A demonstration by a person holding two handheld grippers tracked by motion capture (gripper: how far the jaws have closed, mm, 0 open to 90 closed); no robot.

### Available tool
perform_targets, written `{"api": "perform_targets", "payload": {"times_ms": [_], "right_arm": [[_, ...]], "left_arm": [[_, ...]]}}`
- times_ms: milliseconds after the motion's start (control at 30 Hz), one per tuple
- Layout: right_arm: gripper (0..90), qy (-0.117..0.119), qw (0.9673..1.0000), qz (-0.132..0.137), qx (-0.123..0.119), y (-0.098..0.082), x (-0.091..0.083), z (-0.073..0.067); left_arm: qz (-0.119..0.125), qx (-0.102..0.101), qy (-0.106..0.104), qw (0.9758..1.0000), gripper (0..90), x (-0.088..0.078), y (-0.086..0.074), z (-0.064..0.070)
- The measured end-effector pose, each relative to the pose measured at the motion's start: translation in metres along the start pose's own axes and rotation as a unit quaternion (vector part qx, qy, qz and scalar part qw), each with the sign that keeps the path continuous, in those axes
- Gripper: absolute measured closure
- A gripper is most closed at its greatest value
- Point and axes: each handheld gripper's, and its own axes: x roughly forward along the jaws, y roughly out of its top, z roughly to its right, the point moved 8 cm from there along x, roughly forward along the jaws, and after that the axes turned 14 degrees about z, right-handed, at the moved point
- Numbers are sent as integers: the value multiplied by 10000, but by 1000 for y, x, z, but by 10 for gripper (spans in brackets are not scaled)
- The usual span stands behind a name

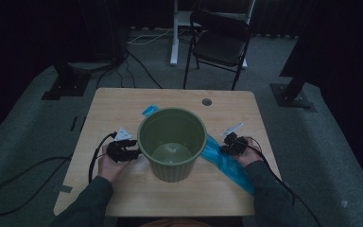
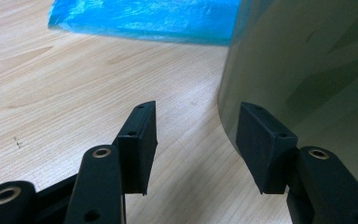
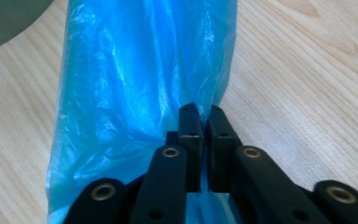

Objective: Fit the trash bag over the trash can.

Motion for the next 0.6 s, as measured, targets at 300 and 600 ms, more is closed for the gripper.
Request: {"api": "perform_targets", "payload": {"times_ms": [300, 600], "right_arm": [[895, -22, 9987, 410, 310, 23, -16, 13], [898, -72, 9968, 721, 340, 51, -34, 20]], "left_arm": [[24, 5, -40, 10000, 483, -6, 0, 3], [2, 51, -88, 9999, 483, -8, -2, 7]]}}
